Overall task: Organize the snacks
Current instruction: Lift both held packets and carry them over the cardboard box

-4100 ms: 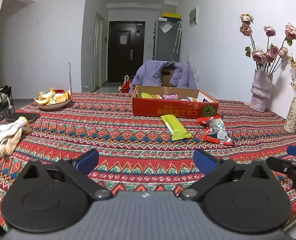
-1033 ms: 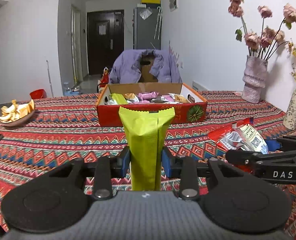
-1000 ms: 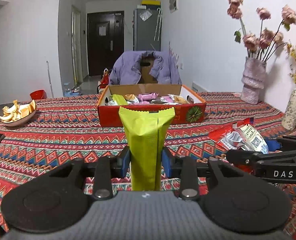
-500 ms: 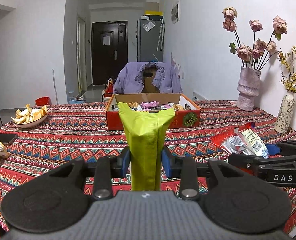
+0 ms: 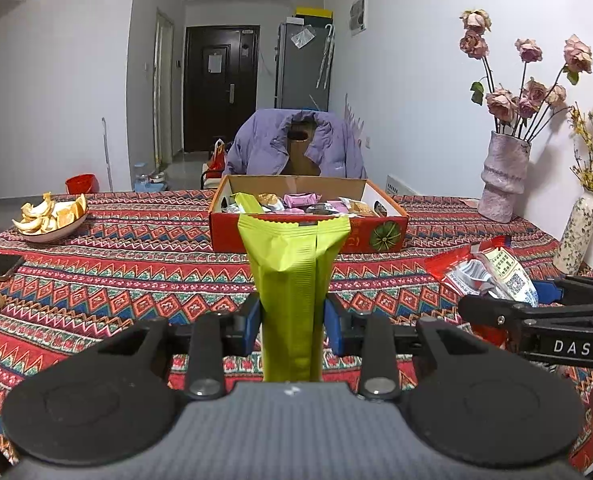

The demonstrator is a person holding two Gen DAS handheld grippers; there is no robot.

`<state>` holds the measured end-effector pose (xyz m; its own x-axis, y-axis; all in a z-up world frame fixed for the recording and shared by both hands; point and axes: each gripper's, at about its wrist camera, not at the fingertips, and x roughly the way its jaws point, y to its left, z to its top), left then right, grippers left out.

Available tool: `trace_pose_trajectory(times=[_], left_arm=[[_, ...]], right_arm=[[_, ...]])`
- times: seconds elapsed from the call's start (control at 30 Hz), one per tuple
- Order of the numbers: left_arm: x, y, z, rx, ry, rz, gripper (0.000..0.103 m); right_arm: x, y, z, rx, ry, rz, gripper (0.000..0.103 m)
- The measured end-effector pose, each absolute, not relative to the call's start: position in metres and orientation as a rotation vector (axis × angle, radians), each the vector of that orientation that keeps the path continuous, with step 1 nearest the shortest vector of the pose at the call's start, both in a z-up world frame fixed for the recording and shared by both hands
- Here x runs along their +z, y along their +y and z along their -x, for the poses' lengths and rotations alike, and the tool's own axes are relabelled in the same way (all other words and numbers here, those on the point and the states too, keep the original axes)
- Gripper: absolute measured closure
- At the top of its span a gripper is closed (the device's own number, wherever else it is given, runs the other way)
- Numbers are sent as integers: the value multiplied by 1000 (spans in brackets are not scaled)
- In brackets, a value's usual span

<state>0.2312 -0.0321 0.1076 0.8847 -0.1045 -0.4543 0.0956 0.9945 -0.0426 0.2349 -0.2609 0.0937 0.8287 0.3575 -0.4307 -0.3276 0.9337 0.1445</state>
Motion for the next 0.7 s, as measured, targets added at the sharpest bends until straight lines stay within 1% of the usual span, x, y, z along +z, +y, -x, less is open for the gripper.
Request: trace_pose_trajectory(times=[0.3,0.6,0.7], left_arm=[[136,-21,-293,-113,409,-9,69],[158,-16,-394,-140,378,-21,69],[165,-14,-438,-187,413,26,69]], right_arm=[[118,-256,-293,361,422,-26,39],[135,-260,-385,368,420,-74,39],[136,-258,-424,360,428,-69,39]])
